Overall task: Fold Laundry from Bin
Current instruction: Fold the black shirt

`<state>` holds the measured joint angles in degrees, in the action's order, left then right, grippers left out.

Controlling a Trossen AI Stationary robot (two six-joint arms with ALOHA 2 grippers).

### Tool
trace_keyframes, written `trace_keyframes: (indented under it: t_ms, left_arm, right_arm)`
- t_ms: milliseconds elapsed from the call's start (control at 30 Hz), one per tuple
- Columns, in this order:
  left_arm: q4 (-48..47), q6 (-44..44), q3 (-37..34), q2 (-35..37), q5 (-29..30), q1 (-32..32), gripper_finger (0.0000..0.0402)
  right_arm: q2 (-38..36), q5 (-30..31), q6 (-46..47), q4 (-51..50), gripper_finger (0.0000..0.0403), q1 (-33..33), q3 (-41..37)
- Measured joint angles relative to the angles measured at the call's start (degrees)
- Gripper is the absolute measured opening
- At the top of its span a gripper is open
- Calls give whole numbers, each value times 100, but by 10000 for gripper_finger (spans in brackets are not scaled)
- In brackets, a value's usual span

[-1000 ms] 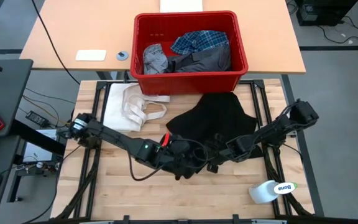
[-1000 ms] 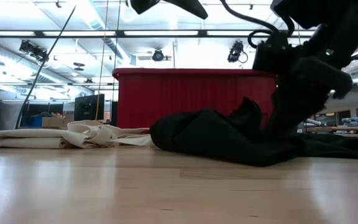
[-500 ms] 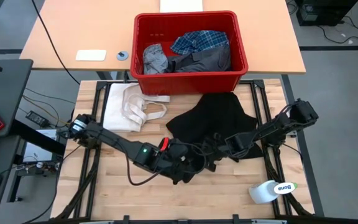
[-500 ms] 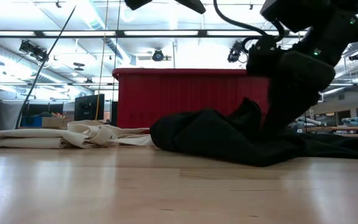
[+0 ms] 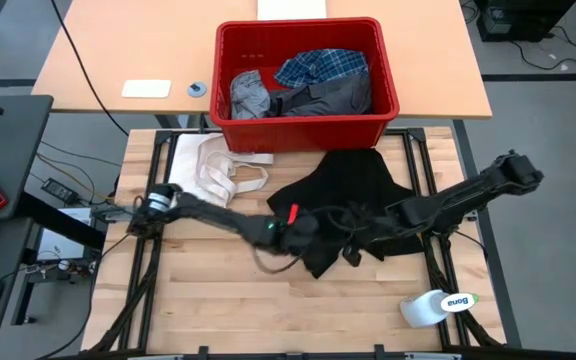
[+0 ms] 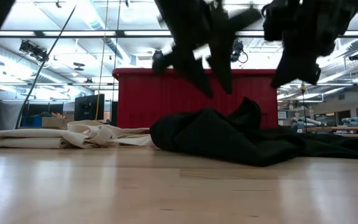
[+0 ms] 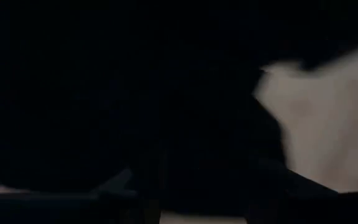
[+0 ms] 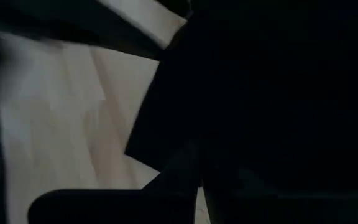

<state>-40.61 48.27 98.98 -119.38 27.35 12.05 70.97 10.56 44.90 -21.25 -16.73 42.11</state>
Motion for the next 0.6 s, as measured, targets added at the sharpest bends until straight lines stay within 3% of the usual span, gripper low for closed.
trace_keyframes:
  t_ms: [100,267,433,600]
  left_arm:
    - [73,13,2,-248,-193,-415,173]
    - [-495,22,-2,-640,-1004,-721,173]
    - [-1516,-302,17,-830,-2084,-589,173]
    - [-2498,-554,-30,-616,-2041,-98,173]
  right_arm:
    - [-300,5,39,-44,27,4,-2]
    - [-463,-150,462,-8,29,-15,10]
    - [-451,-165,641,-119,29,-160,9]
    - [-449,-139,646,-467,29,-289,9]
